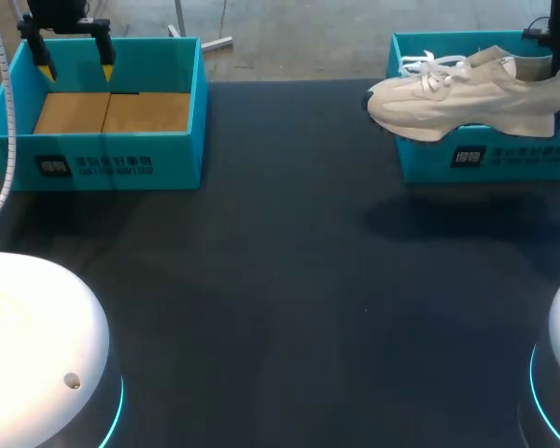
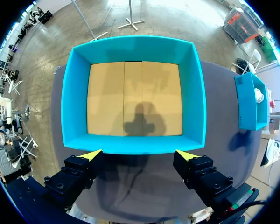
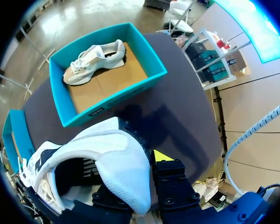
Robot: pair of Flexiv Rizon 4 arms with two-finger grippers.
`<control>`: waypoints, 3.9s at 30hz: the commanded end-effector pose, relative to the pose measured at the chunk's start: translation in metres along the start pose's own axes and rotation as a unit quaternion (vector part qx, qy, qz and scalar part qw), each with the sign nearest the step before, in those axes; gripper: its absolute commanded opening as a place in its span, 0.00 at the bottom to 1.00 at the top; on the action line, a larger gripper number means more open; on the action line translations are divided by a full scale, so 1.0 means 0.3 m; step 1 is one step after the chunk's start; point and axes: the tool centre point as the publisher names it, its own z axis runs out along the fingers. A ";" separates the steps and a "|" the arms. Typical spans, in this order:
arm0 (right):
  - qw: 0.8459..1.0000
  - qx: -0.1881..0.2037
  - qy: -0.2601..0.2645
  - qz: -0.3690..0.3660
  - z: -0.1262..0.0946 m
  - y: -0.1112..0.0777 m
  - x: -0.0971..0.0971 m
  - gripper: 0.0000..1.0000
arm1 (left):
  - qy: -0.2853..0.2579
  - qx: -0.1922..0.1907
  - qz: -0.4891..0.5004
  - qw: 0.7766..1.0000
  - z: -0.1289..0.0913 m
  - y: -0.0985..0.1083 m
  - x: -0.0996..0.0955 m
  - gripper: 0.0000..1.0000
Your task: Take the shoe out of the shoebox, open the shoe tongue, remove and reinsert the insole, then place the shoe into the shoebox
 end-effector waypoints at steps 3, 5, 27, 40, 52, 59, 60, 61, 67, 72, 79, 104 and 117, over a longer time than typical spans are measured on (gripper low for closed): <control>1.000 -0.003 -0.019 -0.010 0.031 -0.074 0.086 0.00 | 0.000 0.000 0.000 1.000 0.000 0.000 0.000 1.00; 0.999 -0.011 -0.014 -0.027 0.058 -0.118 0.111 0.00 | 0.000 0.000 0.000 1.000 0.000 0.000 0.000 1.00; 0.999 -0.025 -0.004 -0.048 0.232 -0.466 0.231 0.00 | 0.000 0.000 0.000 1.000 0.000 0.000 0.000 1.00; 0.998 -0.025 -0.015 -0.064 0.255 -0.504 0.293 0.00 | 0.000 0.000 0.000 1.000 0.000 0.000 0.000 1.00; 0.990 -0.036 0.000 -0.135 0.370 -0.697 0.406 0.00 | 0.000 0.000 0.000 1.000 0.000 0.000 0.000 1.00; 0.988 -0.032 0.010 -0.152 0.401 -0.801 0.429 0.00 | 0.000 0.000 0.000 1.000 0.000 0.000 0.000 1.00; 0.988 -0.030 0.003 -0.150 0.409 -0.812 0.437 0.00 | 0.000 0.000 0.000 1.000 0.000 0.000 0.000 1.00; 0.988 -0.028 0.005 -0.153 0.415 -0.823 0.443 0.00 | 0.000 0.000 0.000 1.000 0.000 0.000 0.000 1.00; 0.992 -0.029 -0.016 -0.125 0.450 -0.881 0.462 0.00 | 0.000 0.000 0.000 1.000 0.000 0.000 0.000 1.00; 0.992 -0.032 0.004 -0.123 0.478 -0.909 0.478 0.00 | 0.000 0.000 0.000 1.000 0.000 0.000 0.000 1.00; 0.993 -0.031 0.006 -0.114 0.507 -0.944 0.498 0.00 | 0.000 0.000 0.000 1.000 0.000 0.000 0.000 1.00; 0.992 -0.032 0.004 -0.121 0.570 -1.043 0.601 0.00 | 0.000 0.000 0.000 1.000 0.000 0.000 0.000 1.00; 0.992 -0.030 0.007 -0.121 0.579 -1.061 0.642 0.00 | 0.000 0.000 0.000 1.000 0.000 0.000 0.000 1.00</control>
